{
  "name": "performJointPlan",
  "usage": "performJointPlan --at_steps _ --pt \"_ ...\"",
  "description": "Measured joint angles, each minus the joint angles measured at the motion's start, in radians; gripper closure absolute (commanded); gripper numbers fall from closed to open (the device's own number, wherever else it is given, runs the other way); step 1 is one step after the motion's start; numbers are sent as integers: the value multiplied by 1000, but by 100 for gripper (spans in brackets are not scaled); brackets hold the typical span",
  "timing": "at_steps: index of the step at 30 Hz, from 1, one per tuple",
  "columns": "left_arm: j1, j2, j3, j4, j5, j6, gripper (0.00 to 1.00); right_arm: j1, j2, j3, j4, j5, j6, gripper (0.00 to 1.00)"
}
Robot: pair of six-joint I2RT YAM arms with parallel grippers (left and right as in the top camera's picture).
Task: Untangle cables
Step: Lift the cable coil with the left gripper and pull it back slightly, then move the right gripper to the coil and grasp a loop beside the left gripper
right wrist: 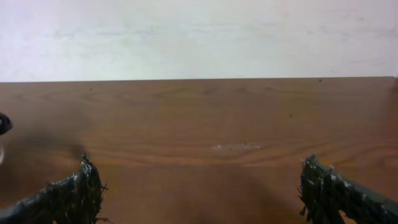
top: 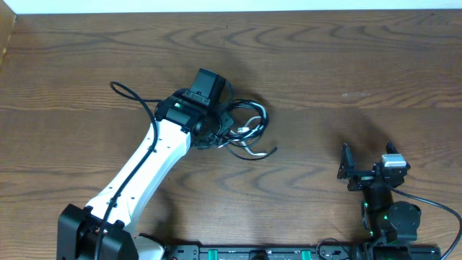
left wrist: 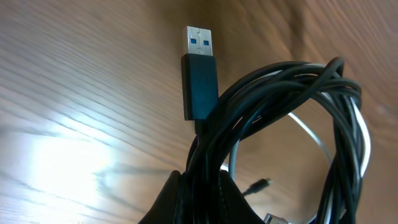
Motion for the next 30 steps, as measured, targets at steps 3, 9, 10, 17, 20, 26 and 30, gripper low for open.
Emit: performJointPlan --at_steps 3,9,10,17,20,26,30 --pt "0 0 0 -2 55 21 92 0 0 0 0 0 0 1" --pt "0 0 0 -58 84 79 92 0 0 0 15 29 -32 1" --pt "0 0 0 -60 85 94 92 0 0 0 28 55 -55 1" --pt "0 0 0 -13 30 180 92 0 1 0 19 108 -84 1" --pt "0 0 0 42 -2 211 92 0 1 0 19 -33 39 1" --pt "0 0 0 87 -24 295 92 0 1 0 34 -410 492 1" --pt "0 0 0 93 0 438 92 0 1 0 40 -547 808 7"
